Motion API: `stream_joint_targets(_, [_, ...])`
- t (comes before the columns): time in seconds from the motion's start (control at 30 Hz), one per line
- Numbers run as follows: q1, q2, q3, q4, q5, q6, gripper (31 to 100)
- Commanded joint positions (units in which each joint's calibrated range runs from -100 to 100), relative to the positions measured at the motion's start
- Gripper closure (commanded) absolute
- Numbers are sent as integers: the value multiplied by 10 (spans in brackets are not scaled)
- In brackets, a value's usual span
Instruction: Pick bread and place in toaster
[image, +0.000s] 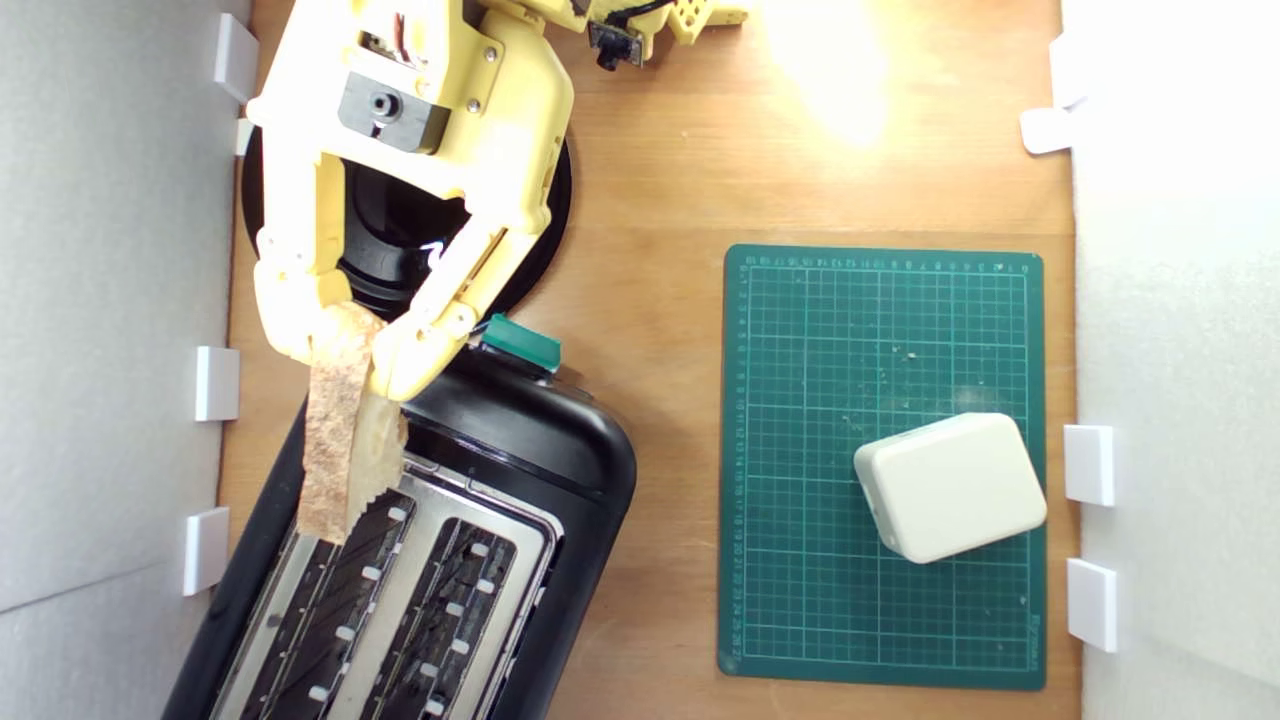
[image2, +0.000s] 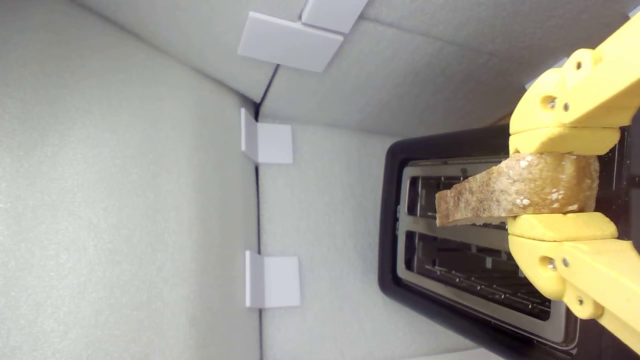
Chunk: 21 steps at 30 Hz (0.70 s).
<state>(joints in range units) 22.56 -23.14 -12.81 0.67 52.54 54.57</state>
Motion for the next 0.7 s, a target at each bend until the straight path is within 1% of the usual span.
stream_joint_targets(0.0, [8, 3, -43, 4, -1, 2, 716])
stream_joint_targets(0.67, [8, 35, -59, 4, -2, 3, 716])
